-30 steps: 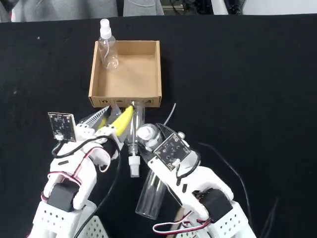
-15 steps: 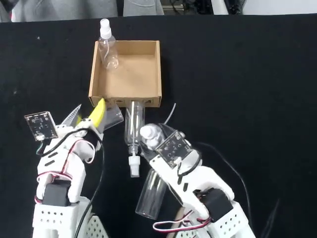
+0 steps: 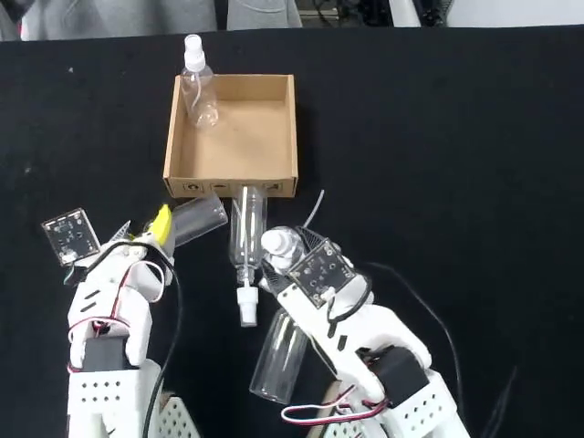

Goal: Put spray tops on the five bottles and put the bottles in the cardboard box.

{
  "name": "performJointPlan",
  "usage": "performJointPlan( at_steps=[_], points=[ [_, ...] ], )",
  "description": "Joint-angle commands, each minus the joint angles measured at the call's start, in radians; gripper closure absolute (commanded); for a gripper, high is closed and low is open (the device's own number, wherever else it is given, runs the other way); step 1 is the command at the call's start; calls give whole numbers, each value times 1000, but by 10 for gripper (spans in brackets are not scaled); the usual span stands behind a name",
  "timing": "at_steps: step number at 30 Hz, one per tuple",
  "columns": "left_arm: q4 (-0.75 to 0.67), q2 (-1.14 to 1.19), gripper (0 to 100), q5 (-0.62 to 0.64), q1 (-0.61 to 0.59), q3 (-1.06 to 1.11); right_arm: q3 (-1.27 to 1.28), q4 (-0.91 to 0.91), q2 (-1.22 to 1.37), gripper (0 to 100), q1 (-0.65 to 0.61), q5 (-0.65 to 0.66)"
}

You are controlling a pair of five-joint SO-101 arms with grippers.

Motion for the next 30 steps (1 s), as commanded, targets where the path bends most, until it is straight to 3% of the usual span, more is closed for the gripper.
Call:
performJointPlan(
  at_steps=[1,10,30],
  points=[
    [-5,-14,794,-72,-12,-1,1,5,-127,931,25,-6],
    [-6,-14,794,-115,-10,13,-4,3,-127,931,31,-95],
    [-94,-14,794,-115,-12,48,-170,-5,-116,935,31,-41]
  ],
)
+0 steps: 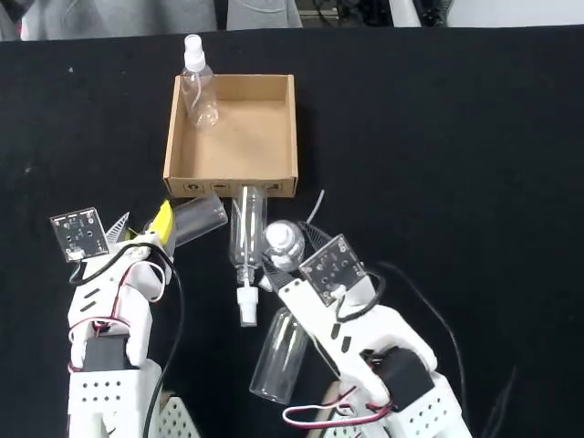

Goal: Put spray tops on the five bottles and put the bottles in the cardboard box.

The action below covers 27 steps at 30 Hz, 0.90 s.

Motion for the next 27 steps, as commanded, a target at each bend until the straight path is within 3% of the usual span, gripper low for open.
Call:
performJointPlan(
  at_steps=[1,5,20,27],
  points=[
    [-21,-14,794,-9,-12,25,-107,-5,-116,945,31,25],
    [-23,-14,794,-9,-7,25,-120,-43,-114,987,29,26],
    [-25,-14,794,-9,-2,25,-125,-146,-111,987,25,44],
    [-26,-14,792,-9,-2,25,-240,-176,76,987,25,68]
  ],
)
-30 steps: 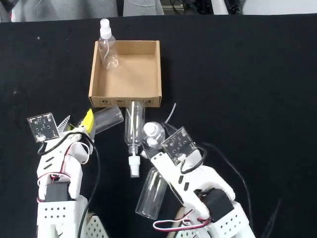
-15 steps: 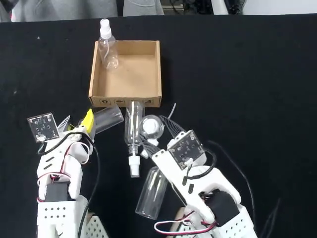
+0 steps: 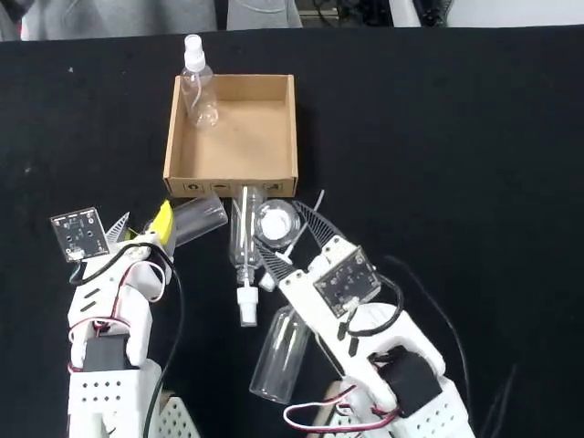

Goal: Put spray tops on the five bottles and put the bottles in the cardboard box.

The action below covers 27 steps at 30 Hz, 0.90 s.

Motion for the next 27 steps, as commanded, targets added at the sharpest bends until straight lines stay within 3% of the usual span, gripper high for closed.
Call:
performJointPlan(
  at_steps=[1,12,27],
  points=[
    [-26,-14,792,-9,-2,25,-159,-40,111,987,25,14],
    [-26,-14,794,-9,-2,25,-305,-204,473,987,25,8],
    [-26,-14,792,-9,-5,25,-426,-333,769,987,25,6]
  ],
)
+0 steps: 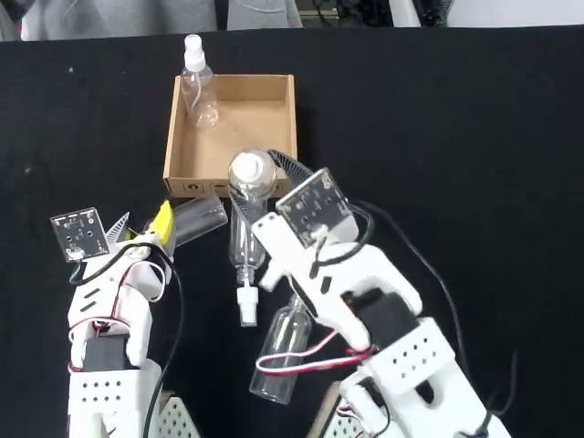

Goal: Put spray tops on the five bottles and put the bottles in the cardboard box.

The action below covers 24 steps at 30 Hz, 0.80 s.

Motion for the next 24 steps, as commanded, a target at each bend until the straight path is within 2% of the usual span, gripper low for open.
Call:
performJointPlan(
  at_steps=[1,21,24],
  points=[
    [-26,-14,792,-9,-7,24,-113,-37,85,987,25,5],
    [-26,-14,791,-9,-10,24,-355,-37,440,987,25,3],
    [-26,-14,790,-9,-12,24,-398,-37,495,987,25,-46]
  ],
)
